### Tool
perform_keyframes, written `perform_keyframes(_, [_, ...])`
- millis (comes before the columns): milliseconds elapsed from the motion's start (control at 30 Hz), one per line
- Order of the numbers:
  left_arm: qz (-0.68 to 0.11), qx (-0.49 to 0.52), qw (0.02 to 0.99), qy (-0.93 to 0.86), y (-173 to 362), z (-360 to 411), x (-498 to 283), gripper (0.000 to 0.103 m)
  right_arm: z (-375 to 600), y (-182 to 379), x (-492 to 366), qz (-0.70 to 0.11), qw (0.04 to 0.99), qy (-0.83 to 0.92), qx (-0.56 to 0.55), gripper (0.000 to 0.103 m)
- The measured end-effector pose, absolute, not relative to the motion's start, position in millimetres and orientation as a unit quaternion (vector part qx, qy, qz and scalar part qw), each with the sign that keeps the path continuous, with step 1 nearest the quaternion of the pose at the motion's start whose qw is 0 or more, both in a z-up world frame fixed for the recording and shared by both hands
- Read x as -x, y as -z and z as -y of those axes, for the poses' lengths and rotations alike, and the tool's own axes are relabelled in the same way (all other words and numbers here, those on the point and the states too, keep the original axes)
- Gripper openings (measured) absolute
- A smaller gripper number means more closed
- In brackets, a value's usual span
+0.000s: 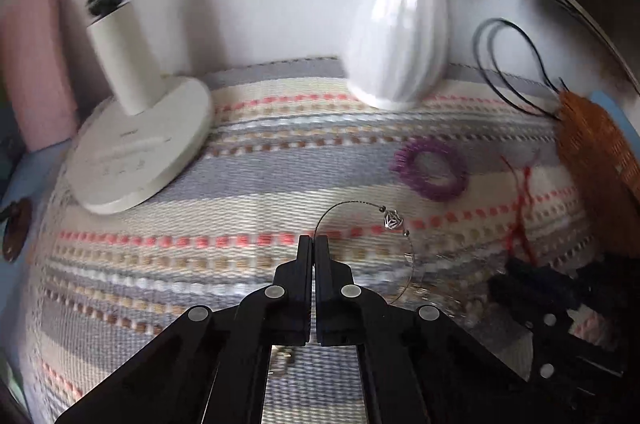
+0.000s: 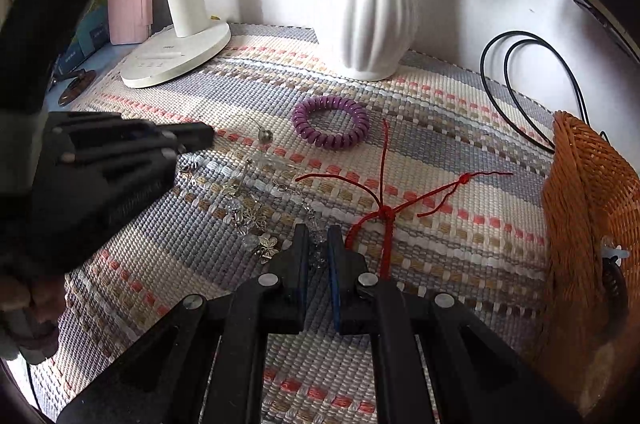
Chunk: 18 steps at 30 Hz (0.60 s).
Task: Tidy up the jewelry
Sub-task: 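Grasp a silver chain piece with the left tool while the right tool grasps another chain, then carry both silver chain pieces in the two tools over the wicker basket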
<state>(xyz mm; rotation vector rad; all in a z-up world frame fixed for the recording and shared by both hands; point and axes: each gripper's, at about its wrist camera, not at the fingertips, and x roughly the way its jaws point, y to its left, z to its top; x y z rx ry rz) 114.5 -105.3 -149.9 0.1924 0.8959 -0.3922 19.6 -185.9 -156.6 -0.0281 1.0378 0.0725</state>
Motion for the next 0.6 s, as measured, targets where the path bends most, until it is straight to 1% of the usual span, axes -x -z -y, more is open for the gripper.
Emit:
perform_keyframes(133, [-0.435, -0.023, 0.885, 0.164, 138, 71, -119, 0.0, 186, 157, -18, -0.491, 0.87, -0.034, 0.013, 0.009])
perform_keyframes(300, [-0.426, 0.048, 0.885, 0.182, 111, 40, -112, 0.0, 193, 157, -19, -0.495, 0.868, -0.034, -0.023, 0.009])
perform_keyframes(333, [-0.431, 0.067, 0.879, 0.19, 107, 35, -112, 0.0, 197, 156, -19, -0.497, 0.866, -0.038, -0.046, 0.009])
perform_keyframes(433, [-0.435, 0.119, 0.87, 0.201, 102, 27, -106, 0.0, 218, 156, -12, -0.496, 0.85, -0.056, -0.166, 0.009])
perform_keyframes(600, [-0.424, 0.139, 0.869, 0.214, 90, 26, -92, 0.0, 227, 136, 3, -0.47, 0.853, -0.067, -0.217, 0.009])
